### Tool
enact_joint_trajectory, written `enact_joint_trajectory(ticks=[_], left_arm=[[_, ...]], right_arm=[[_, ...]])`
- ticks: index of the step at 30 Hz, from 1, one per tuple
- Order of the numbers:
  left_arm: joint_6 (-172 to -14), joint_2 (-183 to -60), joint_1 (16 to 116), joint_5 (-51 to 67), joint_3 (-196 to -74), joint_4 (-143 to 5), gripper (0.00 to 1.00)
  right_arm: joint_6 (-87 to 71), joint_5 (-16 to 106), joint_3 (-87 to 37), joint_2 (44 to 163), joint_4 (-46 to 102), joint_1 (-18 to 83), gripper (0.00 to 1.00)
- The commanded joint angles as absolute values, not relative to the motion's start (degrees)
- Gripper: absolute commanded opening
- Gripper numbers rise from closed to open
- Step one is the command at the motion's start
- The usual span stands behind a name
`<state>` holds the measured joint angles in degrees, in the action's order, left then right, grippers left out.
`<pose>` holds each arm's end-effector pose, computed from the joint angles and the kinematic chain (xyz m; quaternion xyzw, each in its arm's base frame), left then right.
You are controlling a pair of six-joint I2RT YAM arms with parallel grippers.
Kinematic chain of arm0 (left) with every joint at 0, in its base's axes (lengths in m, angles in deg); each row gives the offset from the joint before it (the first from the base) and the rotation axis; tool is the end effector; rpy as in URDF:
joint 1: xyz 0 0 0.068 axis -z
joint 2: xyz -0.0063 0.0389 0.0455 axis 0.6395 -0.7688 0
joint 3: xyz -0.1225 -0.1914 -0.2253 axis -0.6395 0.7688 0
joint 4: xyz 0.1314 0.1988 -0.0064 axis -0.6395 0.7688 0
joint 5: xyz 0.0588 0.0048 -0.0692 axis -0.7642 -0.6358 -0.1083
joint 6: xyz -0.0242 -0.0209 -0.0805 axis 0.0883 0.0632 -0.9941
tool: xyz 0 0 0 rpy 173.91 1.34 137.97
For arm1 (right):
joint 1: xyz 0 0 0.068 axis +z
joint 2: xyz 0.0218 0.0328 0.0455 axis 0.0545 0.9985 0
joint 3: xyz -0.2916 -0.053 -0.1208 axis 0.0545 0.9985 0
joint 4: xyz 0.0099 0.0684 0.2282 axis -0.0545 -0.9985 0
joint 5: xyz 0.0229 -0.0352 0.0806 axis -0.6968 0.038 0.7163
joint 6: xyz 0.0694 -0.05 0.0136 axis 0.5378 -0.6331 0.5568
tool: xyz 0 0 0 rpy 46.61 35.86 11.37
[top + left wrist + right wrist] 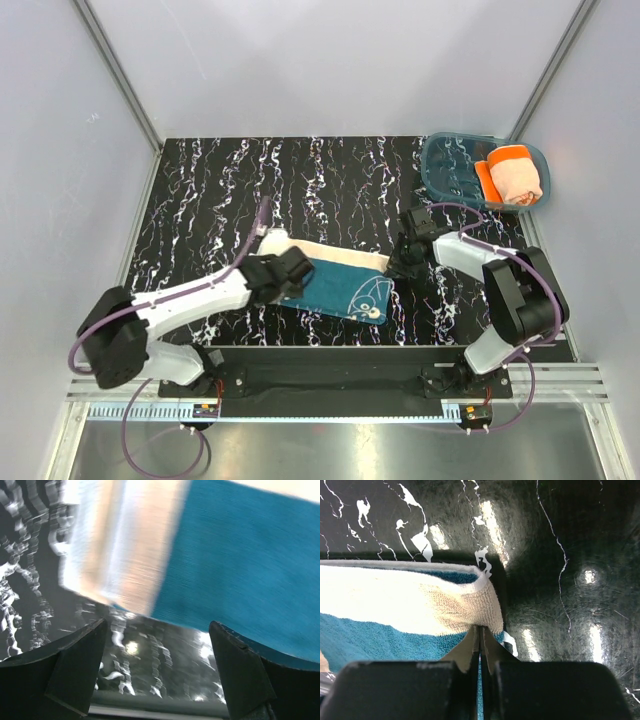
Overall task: Roll the towels
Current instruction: Fold the towel
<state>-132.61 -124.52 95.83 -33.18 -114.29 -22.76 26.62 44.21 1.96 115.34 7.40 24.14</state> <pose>0.1599 -0.1636 0.2417 -0.0033 0.9478 0.0398 0.3164 0.2728 0.1151 0.1790 0.1593 0.9626 0.1610 0.1486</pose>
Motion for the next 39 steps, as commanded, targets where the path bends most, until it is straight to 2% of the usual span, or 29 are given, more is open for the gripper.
enact_joint_trajectory(ticks=[1, 7, 13, 16, 22, 25, 34, 39], left_arm=[[-132.9, -119.7, 90.4, -26.8, -110.1, -30.4, 0.89], [-129.4, -124.3, 81.0, -21.6, -107.7, -34.9, 0.91], [-128.5, -129.2, 76.6, -20.6, -109.6, -36.5, 0.91], [-128.4, -130.8, 75.4, -20.6, -110.6, -36.2, 0.91], [-125.9, -132.7, 71.5, -20.2, -110.1, -37.6, 0.9], [-124.5, -134.2, 69.5, -20.0, -110.9, -37.8, 0.9], [-120.1, -138.1, 61.7, -19.5, -116.3, -36.3, 0.89], [-119.3, -137.2, 61.4, -21.5, -117.8, -34.8, 0.89]], right_arm=[[25.1, 43.1, 3.8, 115.4, 7.2, 24.0, 0.0], [24.7, 39.3, 2.6, 104.1, 0.7, 24.1, 0.0], [24.0, 43.9, 3.4, 97.8, -1.2, 24.1, 0.01], [25.7, 52.7, 9.8, 98.1, 4.5, 25.3, 0.0], [30.8, 53.9, 16.7, 105.0, 15.0, 31.0, 0.0], [31.9, 54.7, 15.2, 111.1, 17.5, 33.0, 0.0], [28.7, 51.7, 5.7, 117.4, 9.5, 34.0, 0.0], [29.4, 47.5, 7.1, 111.0, 4.2, 35.1, 0.0]])
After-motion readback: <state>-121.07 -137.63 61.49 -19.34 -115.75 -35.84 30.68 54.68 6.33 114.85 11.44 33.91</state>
